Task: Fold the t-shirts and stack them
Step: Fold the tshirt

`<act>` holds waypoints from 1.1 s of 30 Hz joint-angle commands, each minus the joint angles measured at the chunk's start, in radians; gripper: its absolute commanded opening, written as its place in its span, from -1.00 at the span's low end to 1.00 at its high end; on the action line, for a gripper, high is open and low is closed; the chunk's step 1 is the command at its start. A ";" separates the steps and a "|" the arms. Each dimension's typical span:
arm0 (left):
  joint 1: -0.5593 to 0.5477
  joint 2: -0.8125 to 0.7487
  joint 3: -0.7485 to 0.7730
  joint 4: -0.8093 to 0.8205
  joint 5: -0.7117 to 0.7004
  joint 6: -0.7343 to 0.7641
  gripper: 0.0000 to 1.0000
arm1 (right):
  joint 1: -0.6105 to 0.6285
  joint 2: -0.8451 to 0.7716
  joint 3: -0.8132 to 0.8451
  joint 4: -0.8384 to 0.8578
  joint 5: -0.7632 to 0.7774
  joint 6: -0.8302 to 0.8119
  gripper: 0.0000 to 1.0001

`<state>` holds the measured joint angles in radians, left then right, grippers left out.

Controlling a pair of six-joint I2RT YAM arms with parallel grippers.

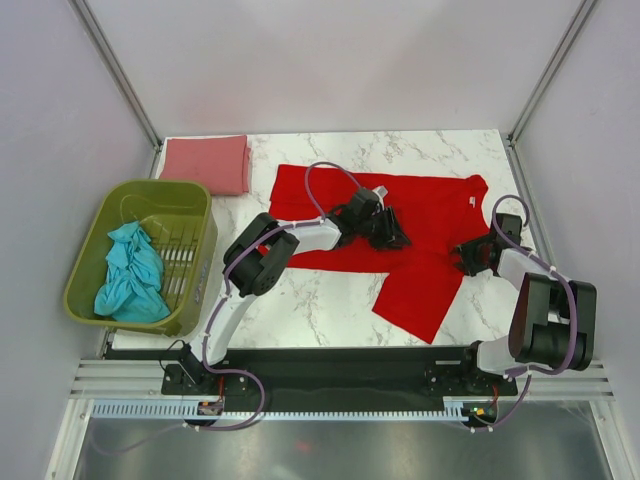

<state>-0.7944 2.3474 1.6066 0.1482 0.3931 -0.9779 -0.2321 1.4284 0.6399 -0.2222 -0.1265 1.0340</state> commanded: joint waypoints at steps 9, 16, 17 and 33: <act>-0.009 0.016 0.052 0.031 -0.005 -0.036 -0.75 | -0.001 0.038 -0.022 0.090 -0.013 0.037 -0.74; -0.008 -0.031 0.033 0.030 0.013 -0.044 -0.96 | -0.004 -0.002 -0.009 0.067 0.031 -0.011 -1.00; -0.005 -0.039 0.029 0.030 0.015 -0.044 -0.96 | -0.004 -0.014 -0.005 0.060 0.039 -0.028 -1.00; 0.041 -0.117 0.045 -0.124 0.084 -0.008 -0.95 | 0.000 -0.262 0.044 -0.149 0.114 -0.066 -1.00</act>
<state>-0.7635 2.2894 1.6188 0.0746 0.4324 -1.0035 -0.2321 1.2102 0.6655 -0.3130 -0.0429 0.9684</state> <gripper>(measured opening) 0.030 0.007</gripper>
